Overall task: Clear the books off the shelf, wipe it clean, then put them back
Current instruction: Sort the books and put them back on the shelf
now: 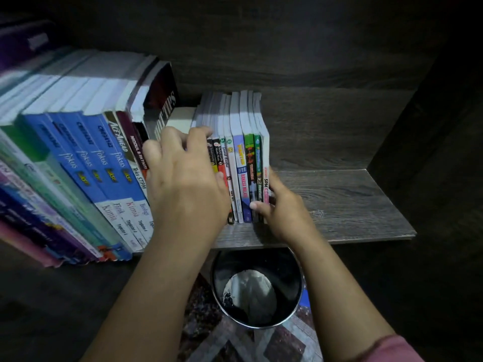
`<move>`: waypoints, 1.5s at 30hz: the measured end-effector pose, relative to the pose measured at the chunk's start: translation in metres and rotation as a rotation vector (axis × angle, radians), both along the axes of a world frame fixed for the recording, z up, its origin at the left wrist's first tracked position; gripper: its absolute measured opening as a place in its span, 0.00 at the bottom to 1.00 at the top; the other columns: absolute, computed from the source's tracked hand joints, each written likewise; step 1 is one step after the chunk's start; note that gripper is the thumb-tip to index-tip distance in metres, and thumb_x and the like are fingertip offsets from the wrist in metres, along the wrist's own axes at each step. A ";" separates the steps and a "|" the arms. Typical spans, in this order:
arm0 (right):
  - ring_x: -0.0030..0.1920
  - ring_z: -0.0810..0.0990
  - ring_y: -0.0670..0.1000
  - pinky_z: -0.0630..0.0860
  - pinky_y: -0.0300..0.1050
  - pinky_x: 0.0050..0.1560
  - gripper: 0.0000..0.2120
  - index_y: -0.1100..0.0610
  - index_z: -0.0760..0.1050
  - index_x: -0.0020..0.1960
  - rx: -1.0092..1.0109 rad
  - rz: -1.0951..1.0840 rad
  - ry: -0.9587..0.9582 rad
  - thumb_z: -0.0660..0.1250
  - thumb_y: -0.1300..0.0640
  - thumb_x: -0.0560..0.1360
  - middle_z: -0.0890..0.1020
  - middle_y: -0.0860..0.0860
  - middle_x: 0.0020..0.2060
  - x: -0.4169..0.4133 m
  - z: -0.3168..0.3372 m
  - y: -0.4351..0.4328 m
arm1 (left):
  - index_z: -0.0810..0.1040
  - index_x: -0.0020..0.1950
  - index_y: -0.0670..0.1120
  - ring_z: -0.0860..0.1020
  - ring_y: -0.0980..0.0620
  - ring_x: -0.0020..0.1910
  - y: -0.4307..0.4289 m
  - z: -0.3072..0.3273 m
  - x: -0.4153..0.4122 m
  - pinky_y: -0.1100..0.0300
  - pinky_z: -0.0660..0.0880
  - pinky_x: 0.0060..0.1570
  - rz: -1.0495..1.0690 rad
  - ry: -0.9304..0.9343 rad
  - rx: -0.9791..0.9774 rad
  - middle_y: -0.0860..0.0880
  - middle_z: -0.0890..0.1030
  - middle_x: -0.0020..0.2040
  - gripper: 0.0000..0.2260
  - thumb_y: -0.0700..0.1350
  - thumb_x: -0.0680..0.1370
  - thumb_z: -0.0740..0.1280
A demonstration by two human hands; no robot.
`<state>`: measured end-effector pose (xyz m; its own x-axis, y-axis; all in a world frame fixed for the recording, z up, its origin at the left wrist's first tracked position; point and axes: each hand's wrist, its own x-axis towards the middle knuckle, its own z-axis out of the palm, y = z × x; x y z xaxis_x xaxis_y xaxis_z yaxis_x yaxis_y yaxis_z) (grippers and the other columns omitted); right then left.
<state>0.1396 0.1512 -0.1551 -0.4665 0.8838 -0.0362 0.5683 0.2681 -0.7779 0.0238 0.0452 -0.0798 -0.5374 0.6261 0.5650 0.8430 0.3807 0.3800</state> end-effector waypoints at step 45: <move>0.75 0.57 0.48 0.59 0.42 0.71 0.45 0.37 0.44 0.77 0.282 0.113 0.178 0.67 0.63 0.73 0.55 0.47 0.77 -0.011 0.070 -0.029 | 0.46 0.75 0.69 0.71 0.49 0.44 -0.061 0.063 0.018 0.57 0.68 0.45 -0.081 -0.231 -0.500 0.53 0.70 0.39 0.36 0.50 0.77 0.65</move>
